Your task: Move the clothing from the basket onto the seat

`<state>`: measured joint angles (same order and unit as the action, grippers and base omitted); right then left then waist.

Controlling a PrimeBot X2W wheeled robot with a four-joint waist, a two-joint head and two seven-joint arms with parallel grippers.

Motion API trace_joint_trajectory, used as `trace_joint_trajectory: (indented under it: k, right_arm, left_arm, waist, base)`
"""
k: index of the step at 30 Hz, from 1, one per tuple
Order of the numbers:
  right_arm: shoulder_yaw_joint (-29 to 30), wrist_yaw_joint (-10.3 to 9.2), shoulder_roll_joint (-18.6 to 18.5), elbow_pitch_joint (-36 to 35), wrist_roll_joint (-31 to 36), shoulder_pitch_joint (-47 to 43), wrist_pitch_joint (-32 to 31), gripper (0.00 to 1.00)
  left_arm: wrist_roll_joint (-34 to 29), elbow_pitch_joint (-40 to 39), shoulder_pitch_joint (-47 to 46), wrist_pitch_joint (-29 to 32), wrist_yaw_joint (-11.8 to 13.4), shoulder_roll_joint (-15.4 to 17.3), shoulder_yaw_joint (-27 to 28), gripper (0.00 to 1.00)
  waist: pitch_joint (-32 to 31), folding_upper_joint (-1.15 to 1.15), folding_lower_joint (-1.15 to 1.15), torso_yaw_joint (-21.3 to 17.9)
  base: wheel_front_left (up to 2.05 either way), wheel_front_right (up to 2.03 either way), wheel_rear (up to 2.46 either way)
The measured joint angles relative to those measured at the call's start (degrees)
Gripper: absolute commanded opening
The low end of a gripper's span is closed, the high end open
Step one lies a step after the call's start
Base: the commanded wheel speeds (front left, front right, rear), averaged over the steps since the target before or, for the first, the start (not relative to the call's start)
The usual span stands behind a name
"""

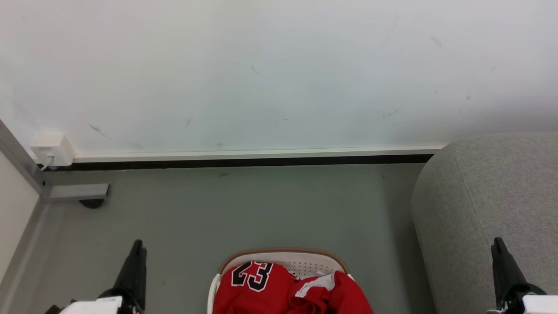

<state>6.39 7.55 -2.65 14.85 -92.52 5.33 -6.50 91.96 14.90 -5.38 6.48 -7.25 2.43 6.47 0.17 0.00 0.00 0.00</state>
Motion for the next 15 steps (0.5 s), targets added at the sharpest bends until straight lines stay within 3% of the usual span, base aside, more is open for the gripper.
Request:
trace_joint_trajectory:
  k: [11, 15]
  right_arm:
    - [-1.8, 0.0, 0.7, -0.3, -0.1, -1.6, 1.5, 1.0]
    - [-3.3, 0.0, 0.4, -1.6, 1.2, -1.6, 3.1, 1.0]
  left_arm:
    - [-0.4, 0.9, 1.5, -1.9, 0.2, -0.5, -1.3, 1.0]
    - [-3.1, -0.2, 1.1, -3.5, 0.2, -0.5, -1.6, 1.0]
  waist:
    - [0.1, 0.0, 0.0, 0.0]
    - [0.2, 0.0, 0.0, 0.0]
  base:
    - [0.0, 0.0, 0.0]
    - [0.0, 0.0, 0.0]
